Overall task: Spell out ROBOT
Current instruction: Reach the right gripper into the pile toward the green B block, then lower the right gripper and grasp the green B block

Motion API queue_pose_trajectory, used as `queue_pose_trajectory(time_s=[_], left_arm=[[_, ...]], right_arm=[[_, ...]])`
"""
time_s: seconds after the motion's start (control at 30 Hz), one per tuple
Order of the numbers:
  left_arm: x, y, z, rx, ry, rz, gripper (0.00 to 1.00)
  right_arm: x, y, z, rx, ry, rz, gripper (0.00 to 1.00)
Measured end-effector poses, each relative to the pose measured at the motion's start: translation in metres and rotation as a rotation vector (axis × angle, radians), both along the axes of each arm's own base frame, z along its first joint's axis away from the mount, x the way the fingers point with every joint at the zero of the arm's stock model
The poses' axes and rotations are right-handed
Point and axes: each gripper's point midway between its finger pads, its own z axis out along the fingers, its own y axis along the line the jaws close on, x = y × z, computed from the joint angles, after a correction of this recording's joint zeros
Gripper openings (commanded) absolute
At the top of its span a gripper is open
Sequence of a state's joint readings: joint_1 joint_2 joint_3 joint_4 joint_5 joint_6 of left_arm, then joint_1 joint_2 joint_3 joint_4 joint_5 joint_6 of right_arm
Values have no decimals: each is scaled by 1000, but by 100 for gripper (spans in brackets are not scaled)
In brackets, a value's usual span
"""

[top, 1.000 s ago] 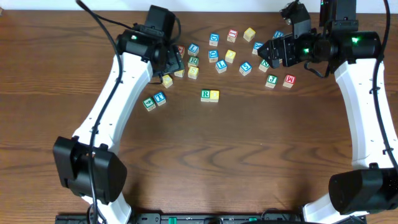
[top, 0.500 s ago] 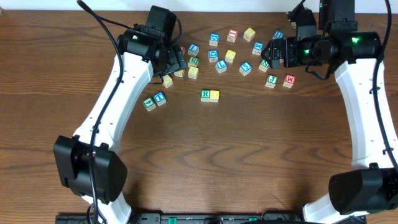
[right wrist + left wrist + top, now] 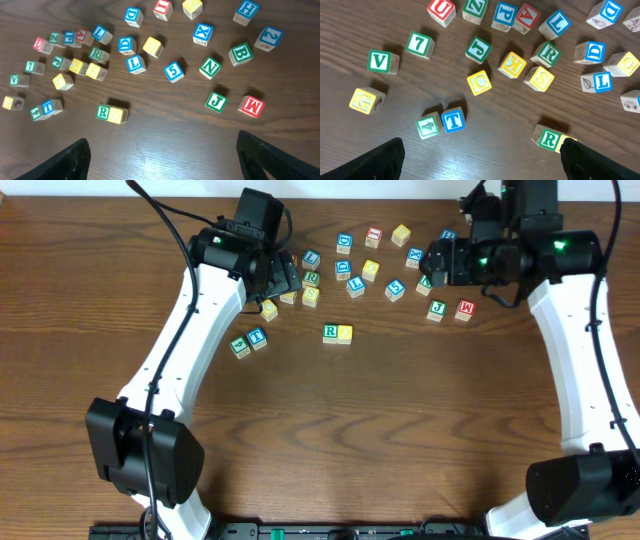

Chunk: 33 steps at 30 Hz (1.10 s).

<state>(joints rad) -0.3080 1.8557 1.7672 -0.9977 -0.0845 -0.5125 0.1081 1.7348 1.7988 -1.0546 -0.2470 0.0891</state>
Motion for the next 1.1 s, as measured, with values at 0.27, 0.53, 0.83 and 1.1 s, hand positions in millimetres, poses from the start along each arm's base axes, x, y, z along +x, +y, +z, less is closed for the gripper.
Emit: queue_pose_trajectory(time_s=[0.27, 0.53, 0.83, 1.1], left_arm=[[5, 42, -1, 31, 15, 33, 98], [-1, 96, 11, 37, 18, 141, 98], [-1, 100, 14, 39, 14, 144, 98], [-2, 100, 14, 39, 14, 144, 99]], right_arm=[[11, 0, 9, -52, -32, -106, 83], [26, -13, 6, -69, -33, -221, 79], [76, -34, -18, -26, 84, -404, 79], [91, -63, -100, 43, 285, -680, 64]])
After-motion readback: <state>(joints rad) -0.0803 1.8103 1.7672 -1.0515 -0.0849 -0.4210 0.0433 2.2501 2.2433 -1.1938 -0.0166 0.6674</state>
